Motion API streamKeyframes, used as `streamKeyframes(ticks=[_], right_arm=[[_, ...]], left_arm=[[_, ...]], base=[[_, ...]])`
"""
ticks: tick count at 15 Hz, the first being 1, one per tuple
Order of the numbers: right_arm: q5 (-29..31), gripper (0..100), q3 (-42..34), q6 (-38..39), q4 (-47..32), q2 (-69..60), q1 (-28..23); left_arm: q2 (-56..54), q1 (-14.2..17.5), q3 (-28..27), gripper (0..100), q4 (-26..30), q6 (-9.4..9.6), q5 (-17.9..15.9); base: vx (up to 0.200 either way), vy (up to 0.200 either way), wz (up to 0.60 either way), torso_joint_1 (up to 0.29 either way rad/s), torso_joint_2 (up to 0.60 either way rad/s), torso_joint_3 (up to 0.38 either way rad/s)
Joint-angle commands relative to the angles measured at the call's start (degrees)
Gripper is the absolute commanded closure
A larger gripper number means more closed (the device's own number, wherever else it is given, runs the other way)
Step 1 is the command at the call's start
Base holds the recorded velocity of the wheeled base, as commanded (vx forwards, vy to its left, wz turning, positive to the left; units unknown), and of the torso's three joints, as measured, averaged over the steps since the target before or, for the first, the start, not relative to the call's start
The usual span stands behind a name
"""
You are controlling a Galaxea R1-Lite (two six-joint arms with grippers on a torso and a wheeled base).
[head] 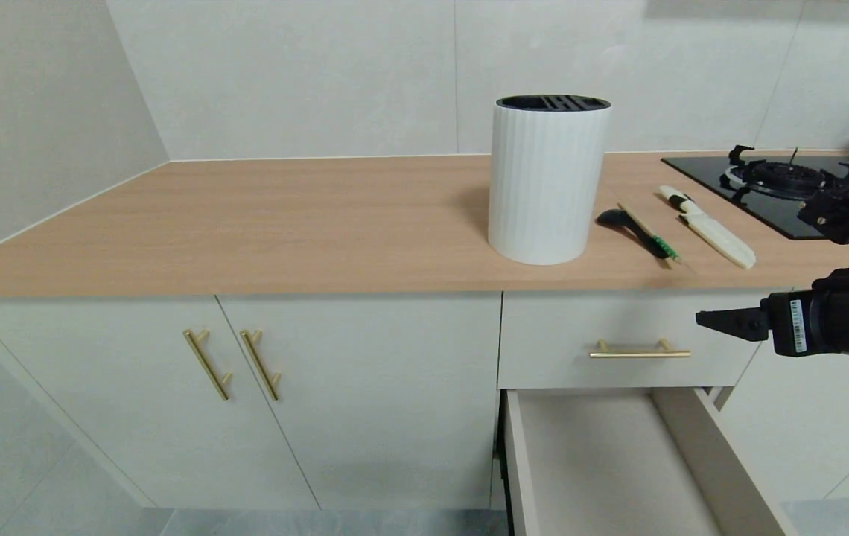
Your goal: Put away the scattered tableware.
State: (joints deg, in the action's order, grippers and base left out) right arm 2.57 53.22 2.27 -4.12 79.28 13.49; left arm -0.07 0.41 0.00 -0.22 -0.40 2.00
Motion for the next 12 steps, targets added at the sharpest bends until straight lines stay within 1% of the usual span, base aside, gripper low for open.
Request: streamKeyframes(ticks=[1, 5, 8, 9, 11, 12], right_arm=[[0.1, 0, -0.1, 0.0, 0.0, 0.7, 0.0], [0.1, 0, 0.0, 0.1, 0.5, 1.0, 0.0], [0.4, 0, 0.1, 0.0, 2.2, 2.7, 0.0], [0.6, 0, 1.4, 0.0, 2.8, 4.3, 0.0], [1.4, 0, 7.3, 0.5, 2.7, 9.1, -0.3], [2.9, 0, 12.2, 0.5, 2.6, 13.6, -1.0]], left_arm=[[0.1, 0.0, 0.0, 0, 0.0, -0.04, 0.0], [0.1, 0.0, 0.0, 0, 0.0, -0.04, 0.0], [0.1, 0.0, 0.0, 0, 0.0, -0.04, 0.0], [0.1, 0.0, 0.0, 0, 0.0, -0.04, 0.0], [0.1, 0.0, 0.0, 0, 0.0, -0.04, 0.0], [0.1, 0.0, 0.0, 0, 0.0, -0.04, 0.0]], base=[[0.0, 0.0, 0.0, 0.173, -0.48, -0.29], [0.0, 0.0, 0.0, 0.183, -0.48, -0.287], [0.0, 0.0, 0.0, 0.064, -0.16, -0.089], [0.0, 0.0, 0.0, 0.0, 0.0, 0.0], [0.0, 0.0, 0.0, 0.0, 0.0, 0.0], [0.0, 0.0, 0.0, 0.0, 0.0, 0.0]])
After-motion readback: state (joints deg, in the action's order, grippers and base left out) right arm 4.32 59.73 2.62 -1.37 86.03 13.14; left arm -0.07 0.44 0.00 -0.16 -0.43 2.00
